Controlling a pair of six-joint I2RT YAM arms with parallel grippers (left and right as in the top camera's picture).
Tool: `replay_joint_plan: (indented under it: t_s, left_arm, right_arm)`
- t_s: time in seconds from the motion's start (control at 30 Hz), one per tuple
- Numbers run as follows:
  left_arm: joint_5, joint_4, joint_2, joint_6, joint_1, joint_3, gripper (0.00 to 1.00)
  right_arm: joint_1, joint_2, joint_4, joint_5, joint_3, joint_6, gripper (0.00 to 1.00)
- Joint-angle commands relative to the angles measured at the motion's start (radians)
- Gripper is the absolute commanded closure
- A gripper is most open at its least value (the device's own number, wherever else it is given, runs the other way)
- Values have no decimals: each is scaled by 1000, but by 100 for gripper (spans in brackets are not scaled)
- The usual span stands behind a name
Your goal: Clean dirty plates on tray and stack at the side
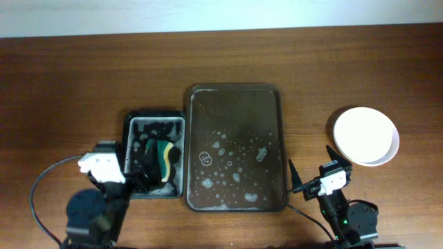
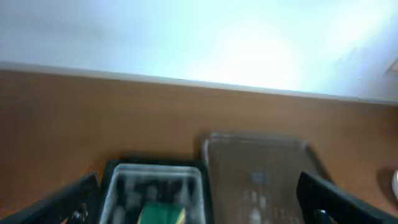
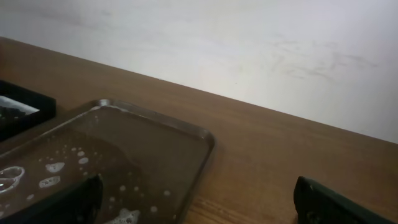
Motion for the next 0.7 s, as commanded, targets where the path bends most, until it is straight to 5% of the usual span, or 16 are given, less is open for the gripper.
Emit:
replay_joint_plan:
  t_s: [0.0,0.13,0.27,0.67]
  left_arm:
    - [40,39,-225,59,45,-187,0]
    - [46,164,-412,59,63,-394,0]
    - [43,387,-410,59,63,-603,1]
    - [34,343,-407,59,64,-604,0]
  right_arm:
    - [5,-8,-5,9,-7,4,1]
    - [5,-8,-4,9,-7,4,1]
    - [5,-8,-5,9,-7,4,1]
    - [5,-8,-5,9,-7,4,1]
